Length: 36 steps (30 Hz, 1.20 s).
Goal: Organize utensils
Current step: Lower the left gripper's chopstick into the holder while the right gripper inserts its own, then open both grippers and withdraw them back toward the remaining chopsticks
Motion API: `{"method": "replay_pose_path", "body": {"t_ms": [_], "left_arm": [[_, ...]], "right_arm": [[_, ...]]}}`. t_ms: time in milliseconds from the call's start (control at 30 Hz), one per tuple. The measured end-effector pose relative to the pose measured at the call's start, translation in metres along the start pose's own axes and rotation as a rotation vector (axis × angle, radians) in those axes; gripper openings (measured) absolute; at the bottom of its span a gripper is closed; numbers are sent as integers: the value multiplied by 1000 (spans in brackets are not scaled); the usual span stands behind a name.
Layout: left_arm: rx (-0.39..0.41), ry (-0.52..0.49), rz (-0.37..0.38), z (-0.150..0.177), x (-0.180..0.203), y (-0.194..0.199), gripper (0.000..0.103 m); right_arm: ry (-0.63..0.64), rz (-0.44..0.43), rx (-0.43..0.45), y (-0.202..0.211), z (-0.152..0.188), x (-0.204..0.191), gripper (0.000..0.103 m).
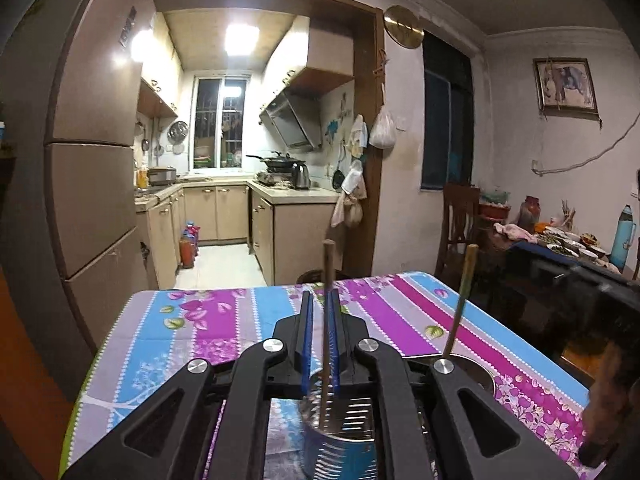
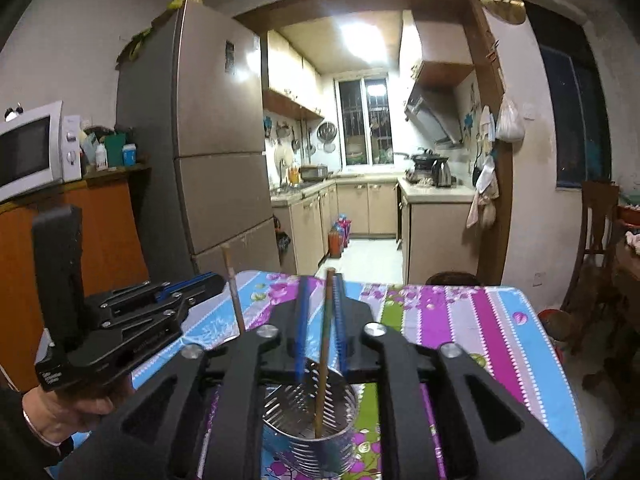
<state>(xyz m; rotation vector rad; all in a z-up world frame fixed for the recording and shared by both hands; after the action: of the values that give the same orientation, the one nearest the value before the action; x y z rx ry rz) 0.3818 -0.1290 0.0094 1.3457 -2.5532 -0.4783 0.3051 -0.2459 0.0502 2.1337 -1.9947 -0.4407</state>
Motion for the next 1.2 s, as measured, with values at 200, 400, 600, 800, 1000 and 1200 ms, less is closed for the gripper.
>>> {"method": "replay_pose_path", "body": {"t_ms": [200,400,600,800,1000,1200], "left_arm": [[99,37,-41,-19,-24,62,32],[195,32,-110,-9,-31,171,55],[134,-77,-136,60,-4,246,56],[14,-76,-196,163,3,296,56],[-131,-8,-190,253,17,312,43],[-172,-63,-246,311,51,323,35]], "right_arm": [[-15,26,100,58,-22,25,26],[14,74,148,151,-7,42,36],[86,136,46,220,72,29,36],[70,153,-166,231,169,3,36],[45,107,-314,227,252,-40,31],[107,39,-359,220,290,-83,12]]}}
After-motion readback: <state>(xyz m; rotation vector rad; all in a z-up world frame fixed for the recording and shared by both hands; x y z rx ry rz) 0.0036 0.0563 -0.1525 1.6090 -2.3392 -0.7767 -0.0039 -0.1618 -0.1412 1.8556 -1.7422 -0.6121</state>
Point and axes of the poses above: each gripper's, at about its wrist camera, not at the fingertips, and y roughly against the way its jaws point, x to its right, z to its underside, the point moved 7 cm from there along -y, roughly the way its jaws point, and after that the axes turned 7 degrees about -x, right-handed, at the moved point
